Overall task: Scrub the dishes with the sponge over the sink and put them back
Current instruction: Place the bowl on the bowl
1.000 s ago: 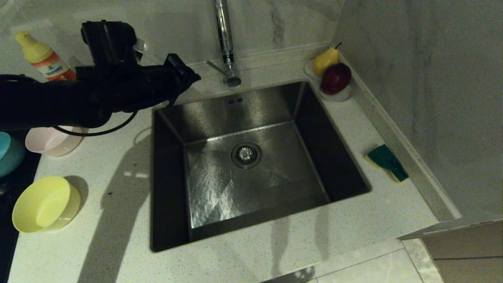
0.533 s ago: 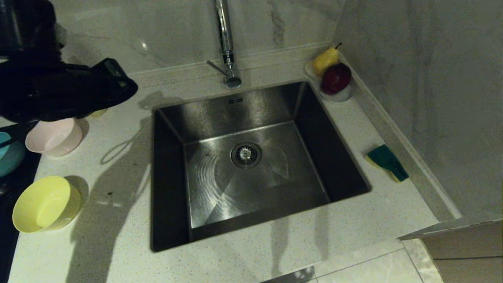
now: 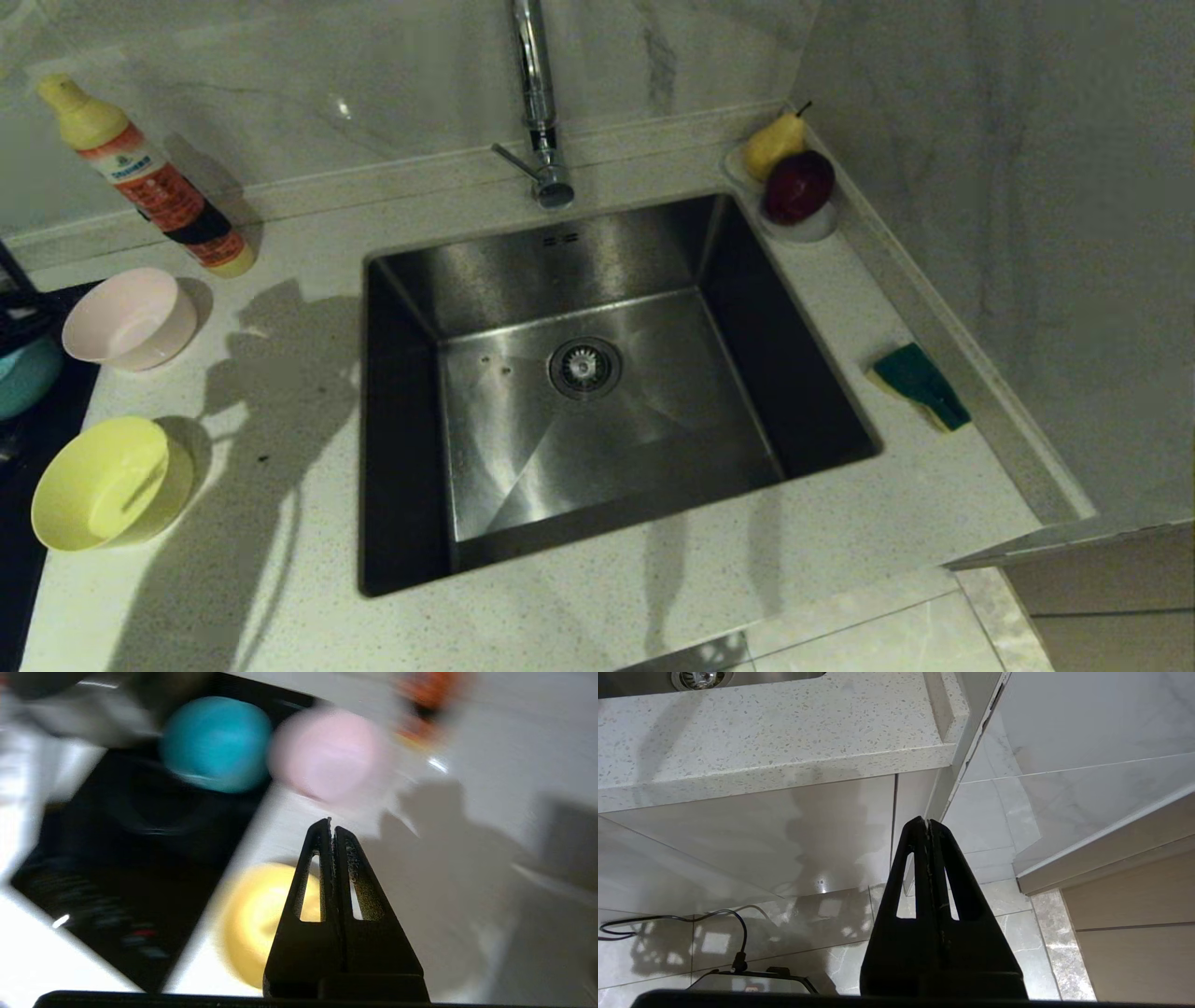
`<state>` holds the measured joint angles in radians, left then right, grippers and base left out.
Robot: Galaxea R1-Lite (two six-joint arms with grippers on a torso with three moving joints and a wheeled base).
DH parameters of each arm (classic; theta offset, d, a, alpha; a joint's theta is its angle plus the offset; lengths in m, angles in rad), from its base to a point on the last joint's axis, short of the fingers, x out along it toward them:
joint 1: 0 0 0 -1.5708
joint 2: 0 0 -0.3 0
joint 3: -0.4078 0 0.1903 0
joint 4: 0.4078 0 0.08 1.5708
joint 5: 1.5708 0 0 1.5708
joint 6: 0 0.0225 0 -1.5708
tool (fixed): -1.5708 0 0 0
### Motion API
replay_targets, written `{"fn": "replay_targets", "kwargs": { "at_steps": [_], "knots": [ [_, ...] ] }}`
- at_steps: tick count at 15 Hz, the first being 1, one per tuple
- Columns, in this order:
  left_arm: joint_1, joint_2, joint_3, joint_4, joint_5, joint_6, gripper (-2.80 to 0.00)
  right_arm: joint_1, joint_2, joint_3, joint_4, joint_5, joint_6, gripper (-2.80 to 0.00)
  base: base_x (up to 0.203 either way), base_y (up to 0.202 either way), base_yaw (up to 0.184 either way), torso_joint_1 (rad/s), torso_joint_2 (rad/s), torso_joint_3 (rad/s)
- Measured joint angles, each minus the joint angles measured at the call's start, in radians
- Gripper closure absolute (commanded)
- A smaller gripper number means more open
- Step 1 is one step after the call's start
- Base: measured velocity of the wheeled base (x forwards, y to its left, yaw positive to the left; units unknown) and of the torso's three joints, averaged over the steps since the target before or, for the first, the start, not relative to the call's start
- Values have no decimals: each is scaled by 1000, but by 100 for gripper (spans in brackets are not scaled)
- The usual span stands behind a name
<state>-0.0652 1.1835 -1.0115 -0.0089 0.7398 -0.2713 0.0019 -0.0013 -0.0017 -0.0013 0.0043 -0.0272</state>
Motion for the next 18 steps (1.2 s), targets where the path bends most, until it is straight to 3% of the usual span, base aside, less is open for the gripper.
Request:
{"fn": "replay_targets", "kwargs": {
  "at_steps": [4,7,11,18],
  "knots": [
    [251,-23,-21,-4,-44,1,0,0,0,0,0,0,0,0,0,0,0,0,0,0],
    [371,13,-59,-4,-123,1,0,0,0,0,0,0,0,0,0,0,0,0,0,0],
    [438,109,-125,8,-288,-42,0,0,0,0,0,0,0,0,0,0,0,0,0,0],
    [539,388,-344,13,-358,-66,0,0,0,0,0,0,0,0,0,0,0,0,0,0]
  ]
}}
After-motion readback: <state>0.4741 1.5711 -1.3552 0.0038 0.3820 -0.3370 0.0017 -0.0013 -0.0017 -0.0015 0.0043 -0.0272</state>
